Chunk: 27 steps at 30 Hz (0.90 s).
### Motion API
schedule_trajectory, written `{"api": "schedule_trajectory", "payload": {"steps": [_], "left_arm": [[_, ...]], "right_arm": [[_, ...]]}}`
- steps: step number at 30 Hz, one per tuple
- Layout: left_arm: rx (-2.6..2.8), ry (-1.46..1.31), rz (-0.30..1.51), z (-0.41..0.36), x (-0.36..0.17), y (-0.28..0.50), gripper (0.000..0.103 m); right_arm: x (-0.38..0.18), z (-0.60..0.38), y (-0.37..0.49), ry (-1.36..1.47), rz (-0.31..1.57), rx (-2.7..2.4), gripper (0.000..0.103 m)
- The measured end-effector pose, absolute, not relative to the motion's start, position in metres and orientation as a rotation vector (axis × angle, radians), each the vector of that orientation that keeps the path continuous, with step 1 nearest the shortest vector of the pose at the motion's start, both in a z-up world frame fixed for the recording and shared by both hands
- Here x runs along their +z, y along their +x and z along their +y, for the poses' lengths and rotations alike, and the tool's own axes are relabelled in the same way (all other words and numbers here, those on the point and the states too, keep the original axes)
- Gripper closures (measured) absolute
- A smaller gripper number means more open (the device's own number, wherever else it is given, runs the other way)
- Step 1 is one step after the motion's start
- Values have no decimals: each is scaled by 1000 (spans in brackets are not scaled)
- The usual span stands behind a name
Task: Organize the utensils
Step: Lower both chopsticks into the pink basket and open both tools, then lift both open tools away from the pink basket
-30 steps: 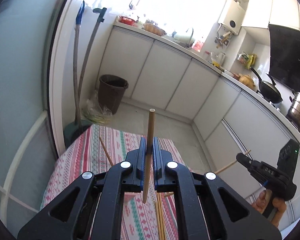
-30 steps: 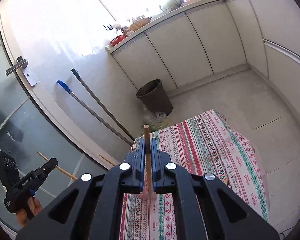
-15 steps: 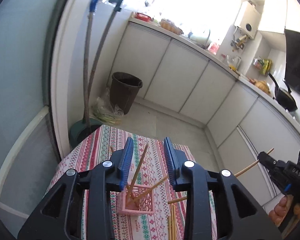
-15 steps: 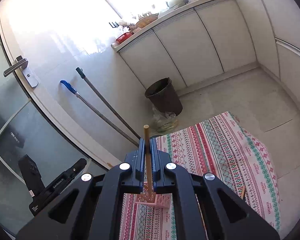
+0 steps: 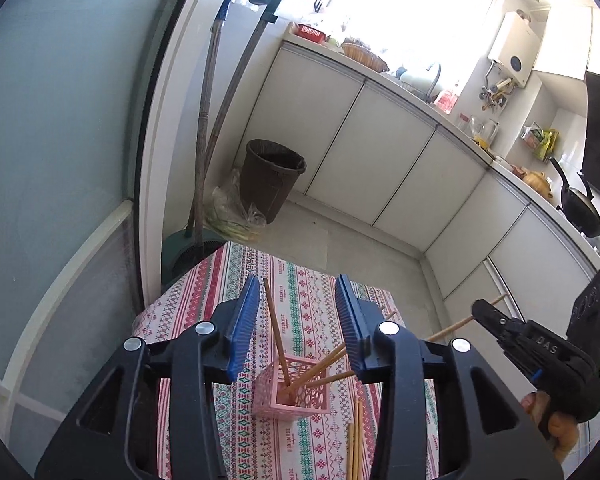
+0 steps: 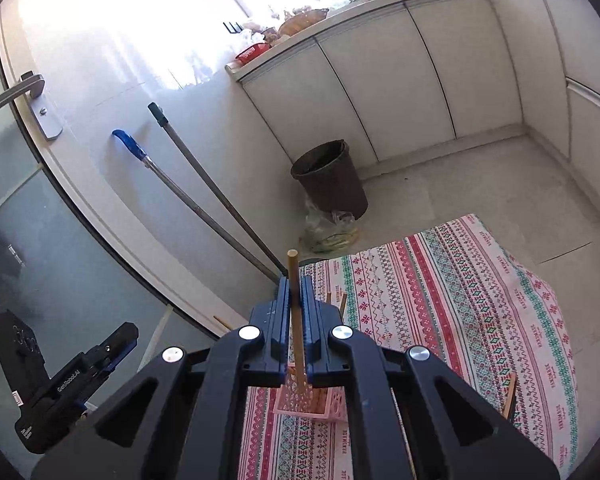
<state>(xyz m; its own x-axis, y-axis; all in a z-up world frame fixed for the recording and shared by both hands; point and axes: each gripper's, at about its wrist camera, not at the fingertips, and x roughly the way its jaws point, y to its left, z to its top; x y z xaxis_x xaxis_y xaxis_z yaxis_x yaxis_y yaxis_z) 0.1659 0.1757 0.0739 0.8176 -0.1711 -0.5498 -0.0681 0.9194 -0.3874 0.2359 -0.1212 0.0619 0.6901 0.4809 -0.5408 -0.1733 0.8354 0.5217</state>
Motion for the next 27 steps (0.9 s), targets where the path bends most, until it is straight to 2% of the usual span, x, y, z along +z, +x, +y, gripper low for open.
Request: {"api": "schedule_trajectory", "payload": {"steps": [4, 5, 6, 7, 8, 11, 13, 15, 19, 20, 27], "left_arm": [[-58, -400, 638, 176, 68, 170, 66], [-57, -400, 646, 176, 66, 171, 66], [-58, -401, 651, 176, 65, 171, 66], [-62, -398, 655, 175, 64, 172, 66], [-68, -390, 657, 173, 65, 172, 66], [-75, -359, 651, 164, 67, 168, 59], [-71, -338, 638, 156, 68, 165, 49], [-56, -290, 624, 145, 70, 162, 47], [-26, -218, 605, 128, 69, 157, 37], [-19, -206, 602, 125, 68, 156, 36], [-7, -167, 615, 110, 57, 150, 29]], "right_arm": [[42, -98, 246, 444, 761, 396, 94], [36, -94, 247, 438, 777, 393, 87], [30, -91, 247, 443, 790, 389, 69], [28, -88, 246, 437, 792, 385, 62], [28, -86, 244, 416, 787, 378, 59], [34, -79, 232, 315, 743, 346, 57], [41, -79, 220, 255, 698, 314, 52], [45, -80, 210, 208, 661, 282, 42], [48, -90, 197, 173, 634, 235, 35], [48, -93, 194, 173, 632, 224, 31], [47, -111, 180, 154, 629, 165, 23]]}}
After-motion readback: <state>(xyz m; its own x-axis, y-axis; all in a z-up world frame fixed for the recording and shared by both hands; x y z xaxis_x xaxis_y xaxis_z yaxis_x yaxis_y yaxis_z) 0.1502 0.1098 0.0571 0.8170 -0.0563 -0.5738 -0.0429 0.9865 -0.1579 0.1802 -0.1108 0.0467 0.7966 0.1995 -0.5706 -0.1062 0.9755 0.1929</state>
